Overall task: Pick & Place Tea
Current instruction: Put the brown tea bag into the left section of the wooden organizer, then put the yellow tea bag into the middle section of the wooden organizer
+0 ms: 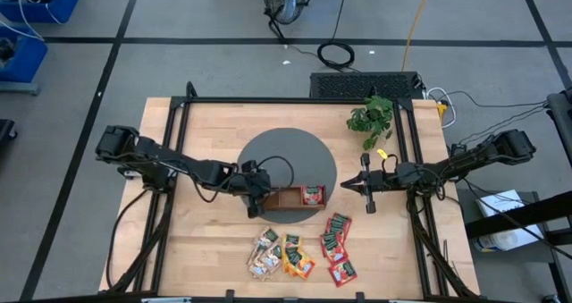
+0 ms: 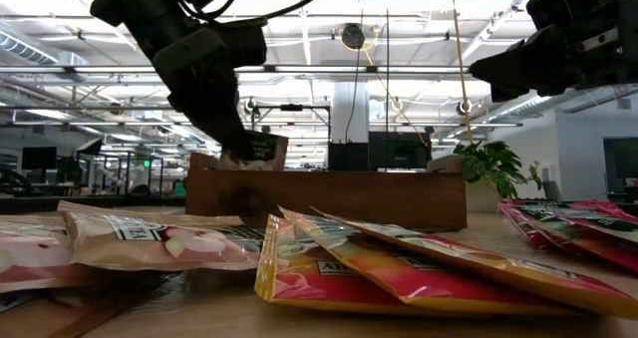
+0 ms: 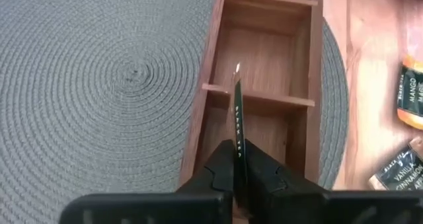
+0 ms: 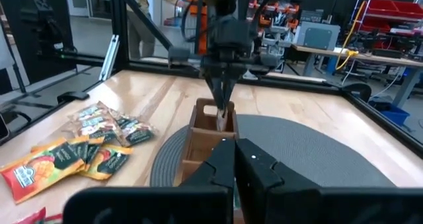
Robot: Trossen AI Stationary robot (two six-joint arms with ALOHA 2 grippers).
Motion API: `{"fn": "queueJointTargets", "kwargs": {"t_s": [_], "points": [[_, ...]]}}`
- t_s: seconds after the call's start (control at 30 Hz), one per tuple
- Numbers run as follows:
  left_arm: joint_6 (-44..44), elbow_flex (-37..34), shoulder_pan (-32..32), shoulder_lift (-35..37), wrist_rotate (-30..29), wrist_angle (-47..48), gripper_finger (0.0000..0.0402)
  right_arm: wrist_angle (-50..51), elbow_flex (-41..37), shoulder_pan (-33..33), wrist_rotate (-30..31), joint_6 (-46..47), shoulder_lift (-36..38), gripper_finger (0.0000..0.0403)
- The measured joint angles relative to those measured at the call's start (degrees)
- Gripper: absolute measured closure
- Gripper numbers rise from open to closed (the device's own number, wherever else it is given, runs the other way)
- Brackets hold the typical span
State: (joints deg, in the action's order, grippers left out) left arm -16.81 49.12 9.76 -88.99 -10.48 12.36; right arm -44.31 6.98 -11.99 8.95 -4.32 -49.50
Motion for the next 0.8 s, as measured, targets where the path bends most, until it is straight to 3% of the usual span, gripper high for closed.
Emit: {"fn": "queueJointTargets", "kwargs": {"t_s": [0.5,0.8], "points": [[0.2,0.0,-1.6,1.5,0.0,0.9,0.0226,0.0,0.0,0.0,0.0,0.0,0.0,0.0403],[-2.9,0.5,-2.9,12.1,1.6,3.0,0.0185,0.1,0.0,0.0,0.0,-0.3,0.0,0.0403]]}}
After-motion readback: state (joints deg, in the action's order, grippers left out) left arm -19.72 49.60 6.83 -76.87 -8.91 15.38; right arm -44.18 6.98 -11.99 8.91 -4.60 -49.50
